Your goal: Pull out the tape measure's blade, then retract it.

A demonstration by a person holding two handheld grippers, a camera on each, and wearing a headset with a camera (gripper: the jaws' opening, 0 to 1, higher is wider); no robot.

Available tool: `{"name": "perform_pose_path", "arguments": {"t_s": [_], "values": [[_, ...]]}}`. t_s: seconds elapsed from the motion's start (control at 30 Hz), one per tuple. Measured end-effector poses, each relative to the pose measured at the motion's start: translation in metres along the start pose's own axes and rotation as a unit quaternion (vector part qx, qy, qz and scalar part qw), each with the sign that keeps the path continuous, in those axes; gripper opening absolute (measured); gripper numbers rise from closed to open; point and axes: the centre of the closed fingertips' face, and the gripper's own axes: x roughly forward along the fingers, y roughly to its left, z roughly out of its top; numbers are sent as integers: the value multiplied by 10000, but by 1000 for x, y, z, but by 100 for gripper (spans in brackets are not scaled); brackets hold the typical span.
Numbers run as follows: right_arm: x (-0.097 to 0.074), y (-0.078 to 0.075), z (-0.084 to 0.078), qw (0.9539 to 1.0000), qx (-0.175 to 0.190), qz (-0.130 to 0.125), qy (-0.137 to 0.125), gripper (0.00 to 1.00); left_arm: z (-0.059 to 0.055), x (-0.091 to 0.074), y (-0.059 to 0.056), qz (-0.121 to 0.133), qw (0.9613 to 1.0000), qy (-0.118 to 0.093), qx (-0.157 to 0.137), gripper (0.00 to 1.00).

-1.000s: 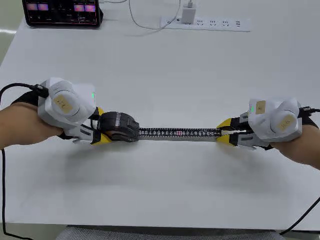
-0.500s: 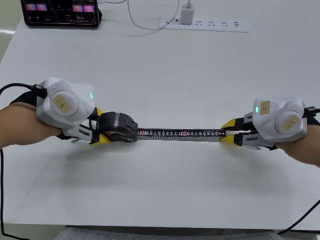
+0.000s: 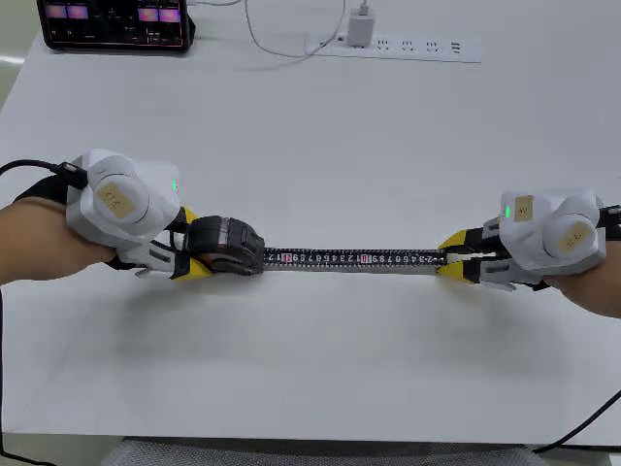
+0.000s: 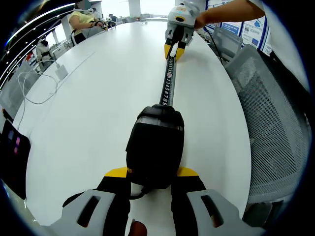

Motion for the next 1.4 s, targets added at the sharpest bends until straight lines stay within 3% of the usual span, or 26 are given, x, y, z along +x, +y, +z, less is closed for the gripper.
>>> {"name": "perform_pose_path", "arguments": {"t_s": [0.43, 0.93, 1.4], "values": [[-6, -3, -10, 9999, 34, -8, 118, 7, 0, 0, 0, 5, 10000, 8, -10, 27], [-3, -4, -10, 9990, 174, 277, 309, 10, 2, 0, 0, 34, 9999, 30, -158, 27], [-3, -3, -11, 9986, 103, 336, 392, 10, 2, -1, 0, -1, 9998, 24, -217, 28]]}}
